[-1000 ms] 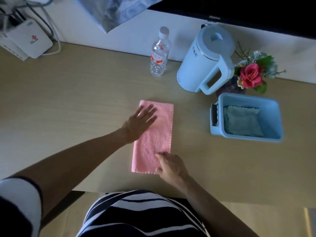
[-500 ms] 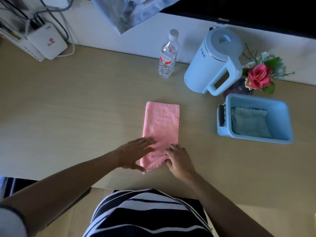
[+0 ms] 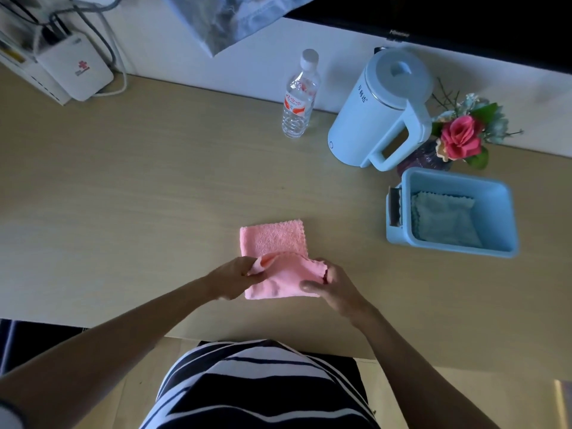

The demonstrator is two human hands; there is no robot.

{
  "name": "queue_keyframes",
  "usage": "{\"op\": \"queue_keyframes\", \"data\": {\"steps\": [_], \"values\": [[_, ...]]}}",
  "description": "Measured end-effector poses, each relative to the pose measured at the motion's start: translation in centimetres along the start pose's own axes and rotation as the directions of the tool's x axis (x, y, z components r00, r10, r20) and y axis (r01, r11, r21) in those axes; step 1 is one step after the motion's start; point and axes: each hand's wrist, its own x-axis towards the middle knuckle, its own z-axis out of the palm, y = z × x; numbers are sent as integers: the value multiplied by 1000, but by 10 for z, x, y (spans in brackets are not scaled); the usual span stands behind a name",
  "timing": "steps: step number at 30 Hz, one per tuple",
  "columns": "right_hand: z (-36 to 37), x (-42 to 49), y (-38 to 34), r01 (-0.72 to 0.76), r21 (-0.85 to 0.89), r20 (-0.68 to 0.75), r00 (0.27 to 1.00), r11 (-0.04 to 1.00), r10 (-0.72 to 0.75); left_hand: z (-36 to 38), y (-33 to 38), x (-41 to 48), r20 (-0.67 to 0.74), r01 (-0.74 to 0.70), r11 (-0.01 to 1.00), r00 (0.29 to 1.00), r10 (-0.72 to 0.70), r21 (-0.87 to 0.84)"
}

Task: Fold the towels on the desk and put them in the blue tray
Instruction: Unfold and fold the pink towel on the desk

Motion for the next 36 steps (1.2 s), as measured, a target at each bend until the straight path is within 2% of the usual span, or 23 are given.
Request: {"op": "queue_keyframes", "data": {"steps": [2,5,8,11,15,20,22,24,26,28,31,34,36], "values": [[3,8,-2,-22,-131,-48,999,991,16,-2,-6,0,20,39,986,999,-36,-161],[8,20,-8,-15,-176,-119,993,984,-6,-1,-10,0,-15,78,924,996,-90,-375],[12,29,-20,2,-76,-152,988,997,-14,0,-6,2,-116,127,871,972,-205,-474],[16,36,-28,3,0,-221,975,1000,-3,1,-3,5,-175,163,851,943,-283,-500],[17,45,-23,-39,-80,-288,957,996,14,-1,-8,11,-291,194,911,905,-309,-363],[19,52,-19,-85,-143,-356,934,986,29,-1,-5,16,-536,136,984,825,-178,-118],[20,52,-18,-73,-178,-371,929,981,2,-1,-4,12,-633,118,993,771,-71,32],[21,52,-17,-27,-242,-382,922,970,-70,0,-4,7,-683,101,945,715,149,312],[23,52,-16,32,-323,-386,908,946,-162,4,-4,5,-583,4,816,702,409,578],[28,52,-14,70,-428,-410,873,901,-263,11,-6,9,-401,-122,700,746,533,703],[38,47,-13,57,-630,-417,817,775,-399,21,-16,22,-211,-188,614,829,517,766],[51,38,-7,153,-785,-191,862,601,-469,26,-23,27,-174,-150,622,887,429,769],[56,35,8,171,-845,-66,907,507,-416,27,-29,26,-186,-114,640,905,383,760]]}}
